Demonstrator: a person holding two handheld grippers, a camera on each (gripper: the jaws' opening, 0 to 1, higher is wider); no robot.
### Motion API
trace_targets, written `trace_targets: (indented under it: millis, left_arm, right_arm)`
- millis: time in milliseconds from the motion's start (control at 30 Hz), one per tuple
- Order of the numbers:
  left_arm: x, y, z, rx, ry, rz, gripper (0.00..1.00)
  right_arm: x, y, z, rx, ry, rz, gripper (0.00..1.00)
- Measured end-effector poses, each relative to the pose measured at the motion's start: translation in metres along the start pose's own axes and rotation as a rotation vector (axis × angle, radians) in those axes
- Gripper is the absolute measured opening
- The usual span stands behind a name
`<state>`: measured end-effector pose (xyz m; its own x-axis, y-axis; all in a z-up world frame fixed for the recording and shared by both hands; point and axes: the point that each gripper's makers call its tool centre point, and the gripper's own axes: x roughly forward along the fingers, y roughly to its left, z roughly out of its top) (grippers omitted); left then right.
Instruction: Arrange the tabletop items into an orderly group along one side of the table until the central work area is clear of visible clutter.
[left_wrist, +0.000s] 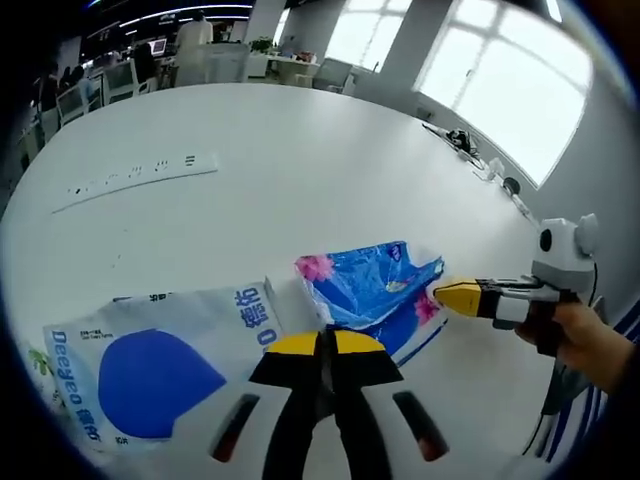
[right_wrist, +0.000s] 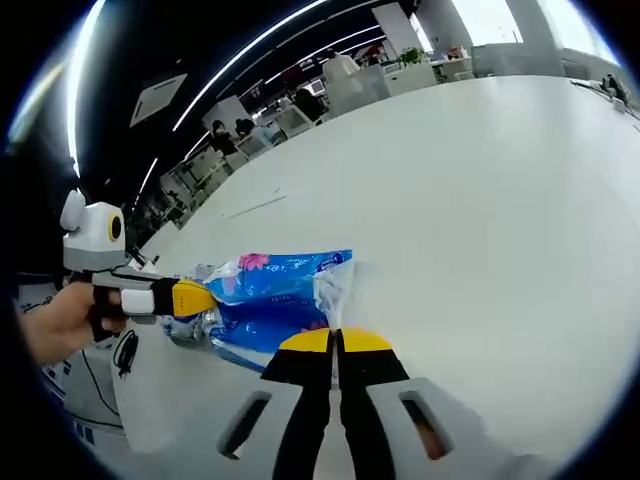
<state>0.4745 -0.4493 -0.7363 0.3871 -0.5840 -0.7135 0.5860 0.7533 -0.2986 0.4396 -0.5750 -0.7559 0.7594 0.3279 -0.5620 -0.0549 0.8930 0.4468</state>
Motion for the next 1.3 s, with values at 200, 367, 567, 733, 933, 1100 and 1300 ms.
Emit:
trace_targets:
  millis: [200, 367, 567, 733, 933, 1100, 1300]
  left_arm:
    - [-0.003, 0.005, 0.003, 0.001, -0.011, 0.024, 0.07]
    - [-0.006, 0.006, 0.008, 0.004, -0.025, 0.026, 0.14]
    - [-0.017, -0.003, 0.015, 0.034, -0.058, -0.003, 0.27]
    - [-0.034, -0.006, 0.021, 0.072, -0.097, -0.009, 0.5]
    - [-0.064, -0.013, 0.023, 0.142, -0.132, -0.057, 0.71]
    - [-0.1, -0.014, 0.024, 0.15, -0.184, -0.105, 0.79]
    - [-0.135, 0.007, 0.017, 0.143, -0.204, -0.083, 0.8]
  right_arm:
    - [0.002, -0.001, -0.006, -0.047, 0.038, -0.015, 0.01]
    - [0.001, 0.001, -0.008, -0.042, 0.041, -0.029, 0.05]
    - [-0.005, 0.004, -0.003, -0.066, 0.027, -0.053, 0.22]
    - [-0.018, 0.016, 0.011, -0.064, -0.045, -0.049, 0.44]
    - [-0.032, 0.024, 0.019, -0.026, -0.087, -0.068, 0.65]
    - [-0.055, 0.039, 0.024, -0.023, -0.132, -0.108, 0.82]
    - [-0.07, 0.073, 0.023, -0.02, -0.148, -0.062, 0.78]
